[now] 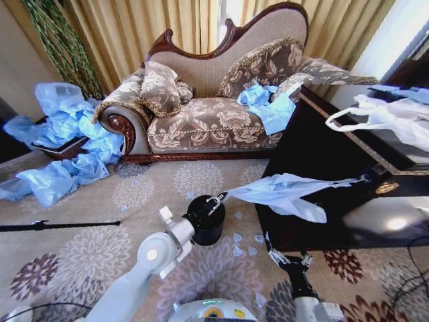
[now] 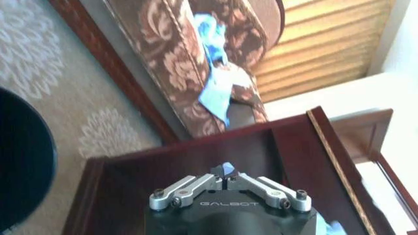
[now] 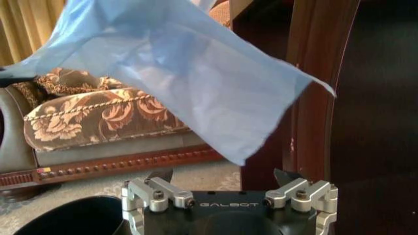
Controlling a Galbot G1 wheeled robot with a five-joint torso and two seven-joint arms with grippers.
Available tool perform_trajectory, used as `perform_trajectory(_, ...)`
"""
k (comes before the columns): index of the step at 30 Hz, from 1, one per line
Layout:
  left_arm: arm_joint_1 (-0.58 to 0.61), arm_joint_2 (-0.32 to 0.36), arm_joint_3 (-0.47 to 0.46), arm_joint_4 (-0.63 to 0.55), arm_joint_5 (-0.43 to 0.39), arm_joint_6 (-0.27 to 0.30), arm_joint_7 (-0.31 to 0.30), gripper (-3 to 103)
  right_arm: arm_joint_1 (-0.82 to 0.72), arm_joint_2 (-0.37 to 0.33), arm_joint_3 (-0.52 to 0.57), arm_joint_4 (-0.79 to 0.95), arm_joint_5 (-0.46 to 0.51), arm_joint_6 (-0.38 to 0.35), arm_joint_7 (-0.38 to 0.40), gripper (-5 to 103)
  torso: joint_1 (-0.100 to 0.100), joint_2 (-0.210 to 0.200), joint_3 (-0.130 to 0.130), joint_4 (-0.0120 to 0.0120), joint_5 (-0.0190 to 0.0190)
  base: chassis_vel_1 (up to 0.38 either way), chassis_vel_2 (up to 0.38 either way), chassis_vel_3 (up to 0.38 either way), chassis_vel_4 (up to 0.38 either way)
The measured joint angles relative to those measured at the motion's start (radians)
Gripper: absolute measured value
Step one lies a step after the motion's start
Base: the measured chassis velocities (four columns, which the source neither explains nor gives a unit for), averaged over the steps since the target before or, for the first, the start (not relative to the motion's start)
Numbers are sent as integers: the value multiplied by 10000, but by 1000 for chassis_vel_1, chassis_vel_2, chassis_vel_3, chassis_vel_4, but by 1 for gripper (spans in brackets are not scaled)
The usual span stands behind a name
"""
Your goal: Place a garbage bag over the trash bin.
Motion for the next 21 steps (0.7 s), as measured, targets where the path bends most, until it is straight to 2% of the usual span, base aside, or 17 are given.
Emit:
perform_trajectory(9,317,181,-1275,-277,-530,-20,-98,0,-40,-34,6,210,350,-61,-95,100,0,-2,1,0,2,0,0,0,0)
perform_trajectory(14,459,286,-1449,-407,-584,-28,-100,0,-12,-102,30,831,982,-407,-98,100,0,-2,0,1,-1,0,0,0,0)
perform_trajectory(21,497,287,-1839,-205,-702,-71,-120,0,12,-165,108,977,1077,-467,-75,100,0,-2,1,0,1,0,0,0,0)
